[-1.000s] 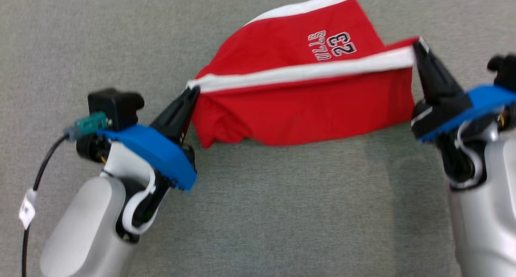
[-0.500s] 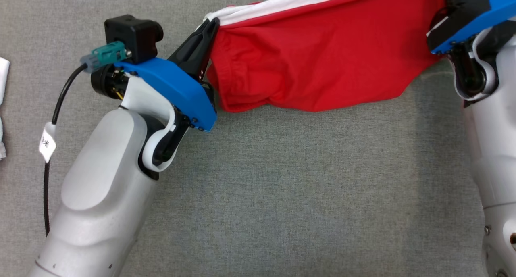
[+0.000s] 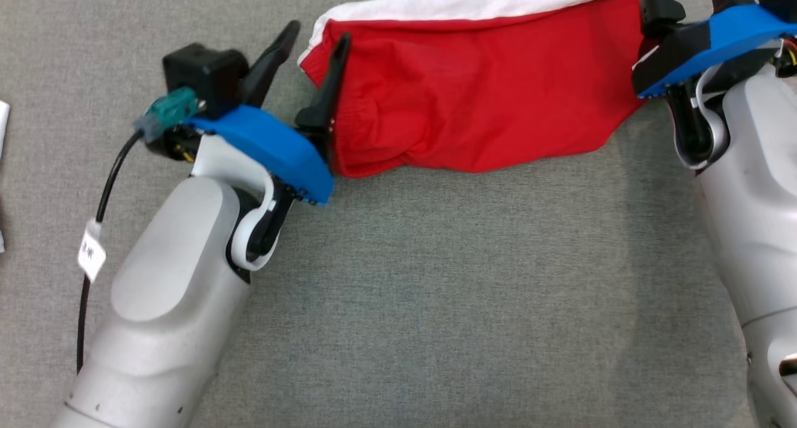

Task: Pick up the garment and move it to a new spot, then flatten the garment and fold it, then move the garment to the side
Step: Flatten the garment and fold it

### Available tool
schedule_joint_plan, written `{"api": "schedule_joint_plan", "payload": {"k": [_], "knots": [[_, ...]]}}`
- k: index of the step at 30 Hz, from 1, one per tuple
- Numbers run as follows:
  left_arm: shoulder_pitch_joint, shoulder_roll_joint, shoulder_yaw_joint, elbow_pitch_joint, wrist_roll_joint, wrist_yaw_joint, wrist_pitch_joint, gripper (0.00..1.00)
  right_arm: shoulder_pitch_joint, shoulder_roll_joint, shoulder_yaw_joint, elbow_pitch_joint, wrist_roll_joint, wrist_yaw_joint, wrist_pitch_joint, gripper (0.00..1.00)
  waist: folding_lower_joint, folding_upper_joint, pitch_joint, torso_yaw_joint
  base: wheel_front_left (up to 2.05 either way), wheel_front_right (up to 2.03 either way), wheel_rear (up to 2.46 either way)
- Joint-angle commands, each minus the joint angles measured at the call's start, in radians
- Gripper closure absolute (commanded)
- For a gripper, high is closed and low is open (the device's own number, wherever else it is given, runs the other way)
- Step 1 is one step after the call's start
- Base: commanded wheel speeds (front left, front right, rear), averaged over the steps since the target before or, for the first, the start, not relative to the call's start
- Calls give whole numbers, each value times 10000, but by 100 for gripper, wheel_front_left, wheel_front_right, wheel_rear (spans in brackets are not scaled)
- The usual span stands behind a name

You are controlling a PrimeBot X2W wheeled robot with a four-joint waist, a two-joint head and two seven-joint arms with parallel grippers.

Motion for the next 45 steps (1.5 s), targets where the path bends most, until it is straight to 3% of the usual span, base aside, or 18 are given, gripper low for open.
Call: {"api": "schedule_joint_plan", "payload": {"k": [1, 10, 24, 32, 45], "knots": [[232, 90, 105, -27, 127, 175, -382, 0, 362, -78, 45, -307, -153, 1, -103, 0, 0, -2, -181, -152, 0, 0, 0], [1263, 648, 645, -686, 1041, 1371, -2418, 0, 2836, 112, -623, -3604, -903, 1, -123, 0, 0, -2, -1037, -767, 0, 0, 0], [3637, 1360, 1654, -1688, 1339, 2496, -2806, 0, 6400, 735, -1132, -5953, -1145, 1, 364, 0, 0, -2, -2211, -1483, 0, 0, 0], [4376, 1448, 1837, -1950, 1240, 2652, -2817, 0, 7058, 932, -1358, -6554, -1209, 1, 747, 0, 0, -2, -2346, -1566, 0, 0, 0], [4279, 1486, 1808, -2103, 1218, 2663, -2813, 0, 7033, 815, -1543, -6725, -1219, 1, 1139, 0, 0, -2, -2202, -1471, 0, 0, 0]]}}
